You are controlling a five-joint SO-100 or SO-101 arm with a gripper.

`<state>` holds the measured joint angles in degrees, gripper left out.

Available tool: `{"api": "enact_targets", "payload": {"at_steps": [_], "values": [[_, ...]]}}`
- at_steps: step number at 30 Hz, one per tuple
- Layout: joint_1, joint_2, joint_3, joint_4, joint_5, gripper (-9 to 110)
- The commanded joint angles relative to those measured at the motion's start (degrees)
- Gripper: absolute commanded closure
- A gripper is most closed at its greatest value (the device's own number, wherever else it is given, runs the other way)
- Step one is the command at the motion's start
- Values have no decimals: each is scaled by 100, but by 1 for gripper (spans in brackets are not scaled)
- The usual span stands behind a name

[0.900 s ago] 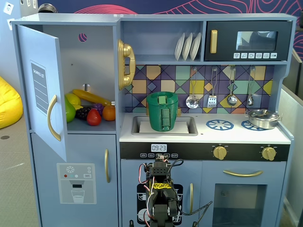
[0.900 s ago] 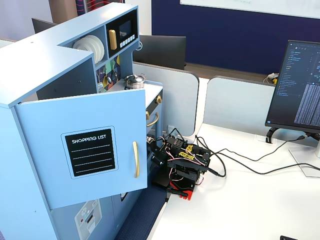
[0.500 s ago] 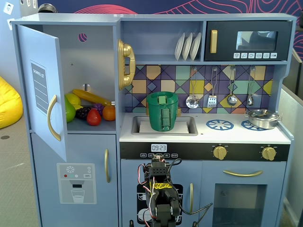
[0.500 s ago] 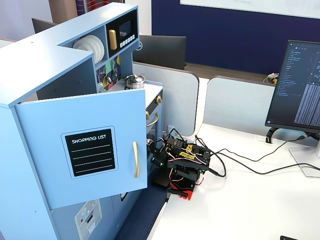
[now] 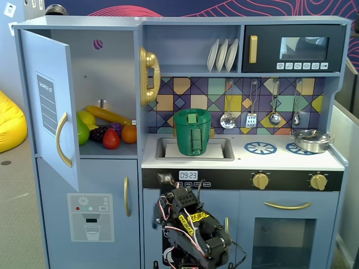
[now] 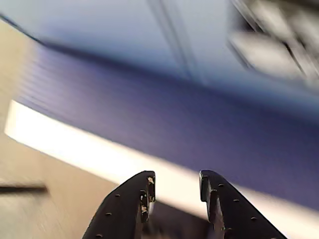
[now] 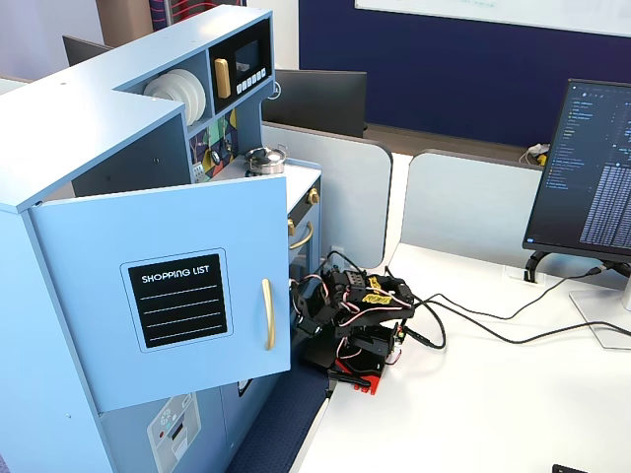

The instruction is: Close the left cabinet door

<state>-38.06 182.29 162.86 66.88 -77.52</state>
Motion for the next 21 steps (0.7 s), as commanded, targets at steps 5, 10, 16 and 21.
{"api": "enact_targets", "payload": {"at_steps": [5,10,16,21], "values": [[-1740,-457,-1837,-870,-650,102],[-2514,-747,-2426,-1731,-861,102],[-3331,-1248,-3340,-1960,-1318,102],[-4096,-1969,-4298,-2224,-1916,102]]}}
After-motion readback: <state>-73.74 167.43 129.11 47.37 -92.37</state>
